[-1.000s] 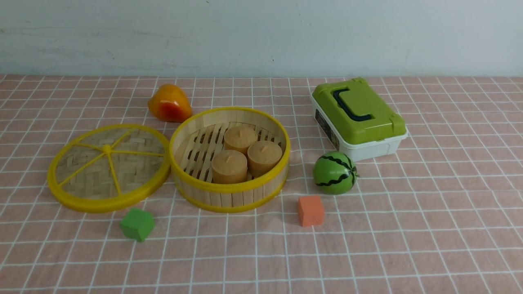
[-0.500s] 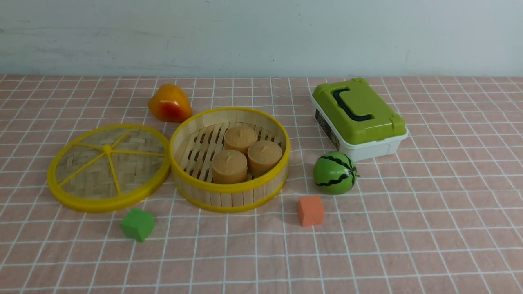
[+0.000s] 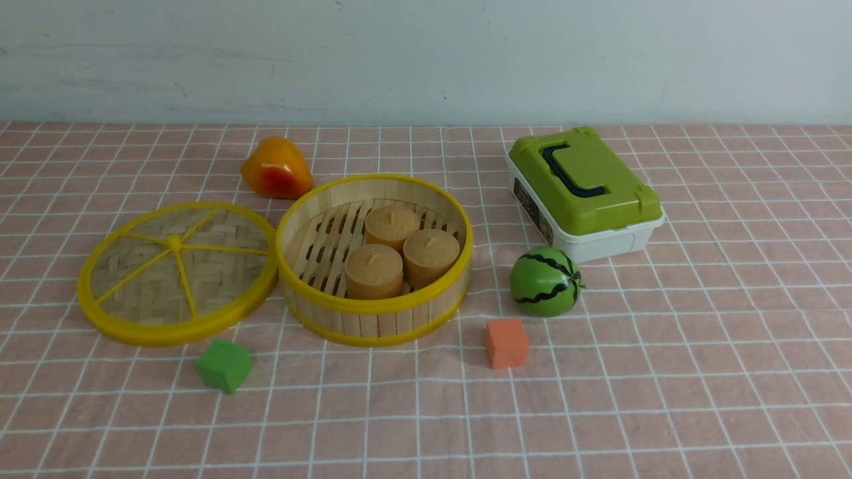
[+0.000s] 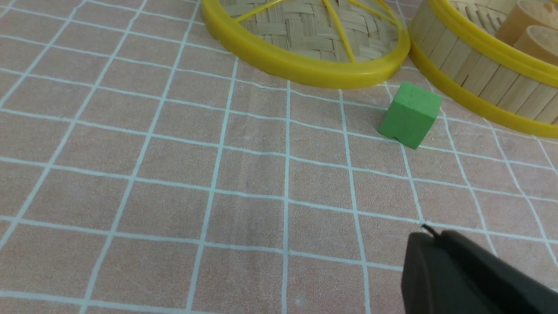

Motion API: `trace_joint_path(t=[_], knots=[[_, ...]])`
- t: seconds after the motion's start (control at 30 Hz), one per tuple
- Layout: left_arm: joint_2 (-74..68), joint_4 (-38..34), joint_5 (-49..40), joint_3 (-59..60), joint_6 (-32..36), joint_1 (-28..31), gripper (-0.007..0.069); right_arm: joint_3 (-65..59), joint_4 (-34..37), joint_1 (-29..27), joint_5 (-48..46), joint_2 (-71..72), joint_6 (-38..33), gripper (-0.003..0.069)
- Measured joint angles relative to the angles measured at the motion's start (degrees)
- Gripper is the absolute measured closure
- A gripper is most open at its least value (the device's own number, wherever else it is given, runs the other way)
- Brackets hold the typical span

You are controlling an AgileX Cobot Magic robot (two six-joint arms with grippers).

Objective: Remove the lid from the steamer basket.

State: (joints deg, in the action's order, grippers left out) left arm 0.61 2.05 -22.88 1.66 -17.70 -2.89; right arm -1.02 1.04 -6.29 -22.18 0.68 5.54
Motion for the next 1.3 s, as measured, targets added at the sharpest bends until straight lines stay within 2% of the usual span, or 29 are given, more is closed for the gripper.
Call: trace_joint_path(t=[1.3], knots=[[0.0, 0.0, 0.0, 0.0, -0.1, 0.0, 0.0585, 0.0, 0.0, 0.0, 0.0, 0.0, 0.0, 0.0418]])
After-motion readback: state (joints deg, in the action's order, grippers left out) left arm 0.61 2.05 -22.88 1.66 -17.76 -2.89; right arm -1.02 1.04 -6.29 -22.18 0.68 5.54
